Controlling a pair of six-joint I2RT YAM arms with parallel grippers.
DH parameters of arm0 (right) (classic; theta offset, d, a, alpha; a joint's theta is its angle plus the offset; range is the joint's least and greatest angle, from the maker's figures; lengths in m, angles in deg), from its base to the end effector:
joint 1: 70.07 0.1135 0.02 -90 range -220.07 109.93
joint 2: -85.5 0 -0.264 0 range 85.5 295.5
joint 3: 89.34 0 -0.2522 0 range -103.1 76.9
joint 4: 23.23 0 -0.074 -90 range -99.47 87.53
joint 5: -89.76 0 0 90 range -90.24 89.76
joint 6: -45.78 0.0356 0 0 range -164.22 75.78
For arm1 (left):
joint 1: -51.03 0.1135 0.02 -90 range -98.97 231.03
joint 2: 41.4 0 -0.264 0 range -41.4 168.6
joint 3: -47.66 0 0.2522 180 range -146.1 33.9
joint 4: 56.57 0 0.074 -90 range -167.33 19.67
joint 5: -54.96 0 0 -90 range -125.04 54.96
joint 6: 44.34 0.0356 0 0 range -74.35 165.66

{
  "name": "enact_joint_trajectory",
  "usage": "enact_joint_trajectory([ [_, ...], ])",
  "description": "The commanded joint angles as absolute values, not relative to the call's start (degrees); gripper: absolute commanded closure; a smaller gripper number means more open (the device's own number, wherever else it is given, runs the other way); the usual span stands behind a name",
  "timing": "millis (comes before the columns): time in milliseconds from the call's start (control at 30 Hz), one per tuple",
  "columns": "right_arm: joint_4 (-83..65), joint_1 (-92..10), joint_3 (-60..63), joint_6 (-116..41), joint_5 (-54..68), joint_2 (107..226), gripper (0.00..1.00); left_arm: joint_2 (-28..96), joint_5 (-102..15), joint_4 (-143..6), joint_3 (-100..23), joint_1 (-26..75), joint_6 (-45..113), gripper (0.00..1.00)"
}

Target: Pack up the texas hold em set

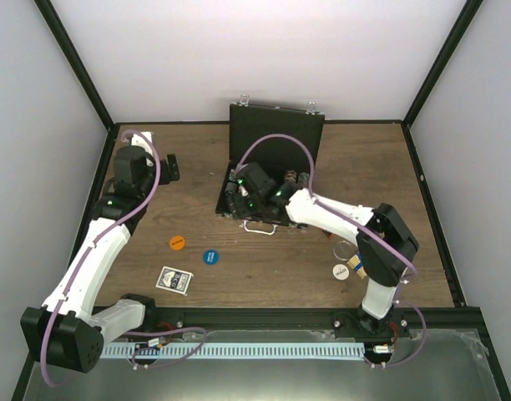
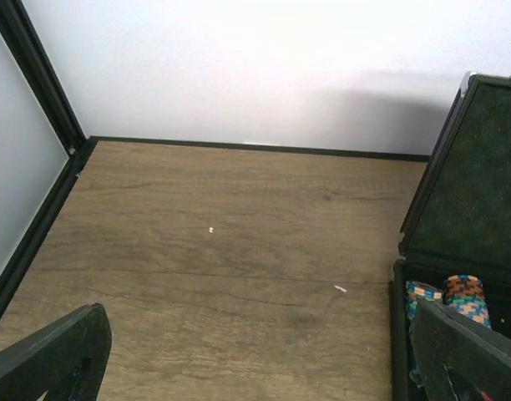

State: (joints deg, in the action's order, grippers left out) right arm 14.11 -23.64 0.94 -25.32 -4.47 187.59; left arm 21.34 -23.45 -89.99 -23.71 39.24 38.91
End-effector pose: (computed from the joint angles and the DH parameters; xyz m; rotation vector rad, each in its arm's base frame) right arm 0.2724 0.2825 0.2341 -0.5575 2.4167 0.4139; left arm 0.2435 -0.0435 0.3404 -0.0416 1.9936 -0.0057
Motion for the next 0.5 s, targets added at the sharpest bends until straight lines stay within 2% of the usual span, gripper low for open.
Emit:
enact_joint_trajectory([
  [0, 12.05, -13.51, 2.61, -29.33, -8.47, 186.42, 0.2, 20.06, -20.89, -88.7, -22.88, 39.07, 39.37, 0.0],
  [200, 3.51, -5.94, 5.68, -28.84, -0.87, 189.03, 0.17, 19.35, -15.82, -88.87, -22.98, 39.25, 39.99, 0.0],
  [467, 0.79, -2.36, 6.22, -30.62, -4.5, 195.62, 0.16, 17.49, -13.78, -87.4, -21.77, 39.25, 39.79, 0.0],
])
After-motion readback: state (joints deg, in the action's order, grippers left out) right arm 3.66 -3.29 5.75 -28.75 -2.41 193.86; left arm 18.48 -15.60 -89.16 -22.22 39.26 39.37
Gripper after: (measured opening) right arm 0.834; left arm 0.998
